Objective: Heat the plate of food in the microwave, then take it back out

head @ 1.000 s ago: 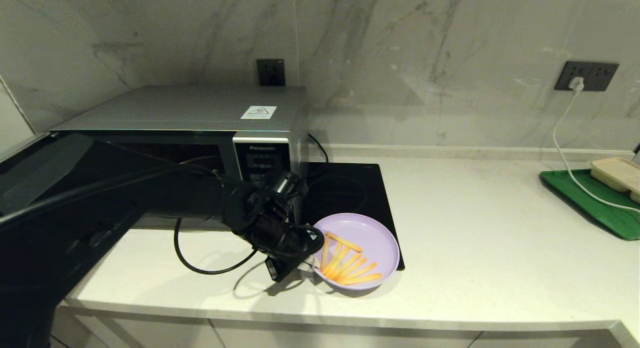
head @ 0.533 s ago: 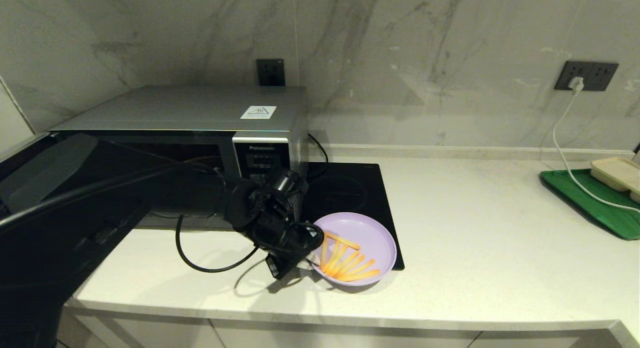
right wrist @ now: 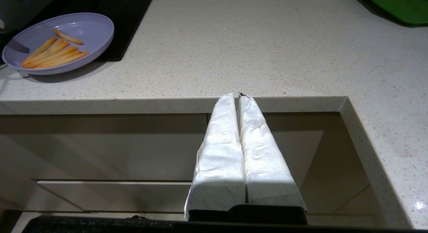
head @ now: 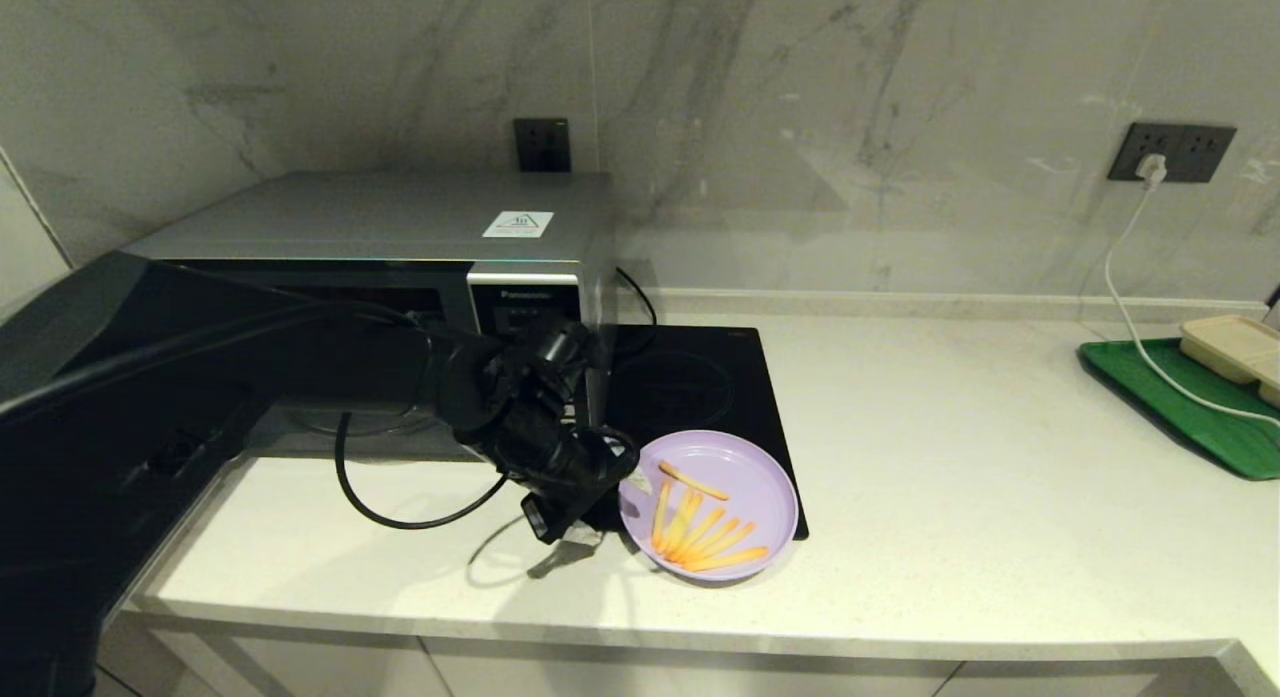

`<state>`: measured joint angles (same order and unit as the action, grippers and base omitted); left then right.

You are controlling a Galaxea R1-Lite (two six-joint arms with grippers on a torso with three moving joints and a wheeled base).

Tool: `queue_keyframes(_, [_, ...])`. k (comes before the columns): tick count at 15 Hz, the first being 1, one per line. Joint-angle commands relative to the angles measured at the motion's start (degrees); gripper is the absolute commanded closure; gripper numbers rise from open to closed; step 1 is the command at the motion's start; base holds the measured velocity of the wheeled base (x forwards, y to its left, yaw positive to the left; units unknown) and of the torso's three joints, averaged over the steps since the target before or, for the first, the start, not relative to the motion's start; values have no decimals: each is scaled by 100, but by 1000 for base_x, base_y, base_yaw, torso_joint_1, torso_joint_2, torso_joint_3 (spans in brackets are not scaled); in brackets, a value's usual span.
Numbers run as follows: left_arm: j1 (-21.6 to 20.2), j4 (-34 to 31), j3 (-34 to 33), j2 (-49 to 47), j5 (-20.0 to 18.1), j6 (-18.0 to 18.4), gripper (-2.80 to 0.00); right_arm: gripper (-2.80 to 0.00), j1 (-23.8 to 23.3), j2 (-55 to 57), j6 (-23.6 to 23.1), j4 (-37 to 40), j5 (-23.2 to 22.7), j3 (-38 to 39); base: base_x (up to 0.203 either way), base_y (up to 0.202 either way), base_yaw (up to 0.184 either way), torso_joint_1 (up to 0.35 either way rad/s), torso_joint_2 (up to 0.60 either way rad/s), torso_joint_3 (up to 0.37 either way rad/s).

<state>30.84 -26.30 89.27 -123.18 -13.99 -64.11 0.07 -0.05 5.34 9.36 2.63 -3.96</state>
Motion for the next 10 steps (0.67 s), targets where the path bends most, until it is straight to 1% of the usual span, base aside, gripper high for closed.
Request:
queue_keyframes(1, [-14,-166,-21,522,-13,-48,-280,0,1,-3,2,4,0,1,0,0,0,0,0,0])
queue_keyframes(4, [-161,-779,-175,1451,-30,-77,-280,0,1,-4,2,4,0,1,0,0,0,0,0,0])
queue_keyframes(8, [-432,-1002,-1106,3107,-40,-194,-280,0,-2,1,2,4,0,1,0,0,0,0,0,0])
queue_keyframes(9, [-454,-1071,-1345,3546,-40,-225,-248,0,1,5,2,4,0,1,0,0,0,0,0,0])
queue_keyframes(10, [-472,-1196,-1596,3993,-34,-246,0,0,1,3,2,4,0,1,0,0,0,0,0,0])
